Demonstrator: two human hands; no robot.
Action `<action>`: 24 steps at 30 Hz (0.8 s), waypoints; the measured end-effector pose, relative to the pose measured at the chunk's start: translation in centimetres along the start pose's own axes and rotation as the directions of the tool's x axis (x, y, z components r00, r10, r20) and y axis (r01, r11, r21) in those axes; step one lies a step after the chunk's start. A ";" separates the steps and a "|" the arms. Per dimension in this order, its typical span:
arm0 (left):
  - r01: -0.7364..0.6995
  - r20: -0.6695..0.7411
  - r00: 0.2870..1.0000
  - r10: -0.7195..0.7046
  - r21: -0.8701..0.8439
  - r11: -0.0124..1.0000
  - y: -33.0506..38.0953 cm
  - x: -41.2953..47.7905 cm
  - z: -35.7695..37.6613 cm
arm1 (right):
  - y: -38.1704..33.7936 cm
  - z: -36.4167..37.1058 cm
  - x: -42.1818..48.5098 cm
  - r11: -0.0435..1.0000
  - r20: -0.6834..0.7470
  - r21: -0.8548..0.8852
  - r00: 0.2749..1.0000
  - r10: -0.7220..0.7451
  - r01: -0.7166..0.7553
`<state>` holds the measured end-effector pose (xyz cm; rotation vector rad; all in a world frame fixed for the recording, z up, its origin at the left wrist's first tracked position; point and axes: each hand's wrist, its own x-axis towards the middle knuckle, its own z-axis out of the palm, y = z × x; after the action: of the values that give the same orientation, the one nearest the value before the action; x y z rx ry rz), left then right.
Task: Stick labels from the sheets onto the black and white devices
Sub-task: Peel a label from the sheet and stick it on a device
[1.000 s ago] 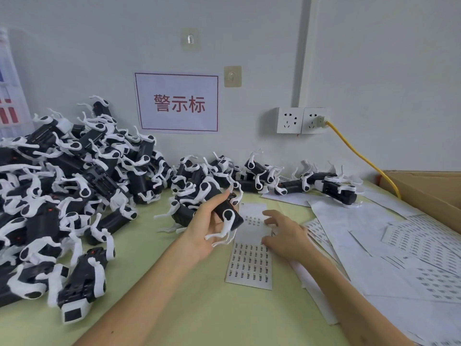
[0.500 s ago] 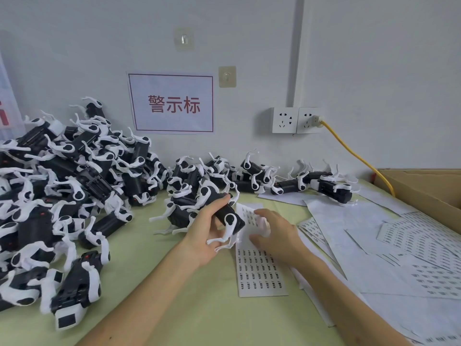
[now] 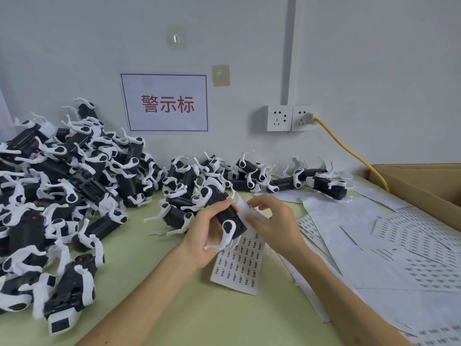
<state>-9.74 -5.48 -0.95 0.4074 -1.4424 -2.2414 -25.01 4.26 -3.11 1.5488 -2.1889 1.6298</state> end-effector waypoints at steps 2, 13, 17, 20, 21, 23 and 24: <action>-0.001 -0.030 1.000 0.002 0.032 0.999 0.0 0.0 0.0 | -0.1 -0.1 0.0 0.999 -0.004 0.041 1.000 0.022 -0.022; -0.041 -0.034 0.998 0.045 0.095 0.995 -0.3 -0.4 0.3 | -0.7 -0.4 0.1 0.993 -0.040 0.108 0.998 0.056 -0.051; -0.054 -0.057 0.996 0.062 0.134 0.990 -0.6 -0.4 0.5 | -0.7 -0.5 0.0 0.994 -0.049 0.096 0.997 0.060 -0.055; -0.077 -0.067 0.994 0.088 0.149 0.986 -0.6 -0.4 0.7 | -0.9 -0.6 0.0 0.991 -0.056 0.105 0.995 0.084 -0.078; -0.081 -0.071 0.993 0.092 0.149 0.985 -0.7 -0.4 0.7 | -0.9 -0.7 0.1 0.989 -0.054 0.116 0.993 0.101 -0.095; -0.085 -0.087 0.991 0.099 0.153 0.985 -0.8 -0.3 0.6 | -0.9 -0.9 0.3 0.983 -0.052 0.138 0.990 0.129 -0.120; -0.086 -0.097 0.990 0.102 0.157 0.984 -0.8 -0.2 0.6 | -0.9 -0.9 0.3 0.982 -0.059 0.143 0.989 0.134 -0.125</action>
<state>-9.98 -4.63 -1.43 0.4873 -1.5499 -2.0130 -25.01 4.75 -1.86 1.3827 -2.2280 1.8803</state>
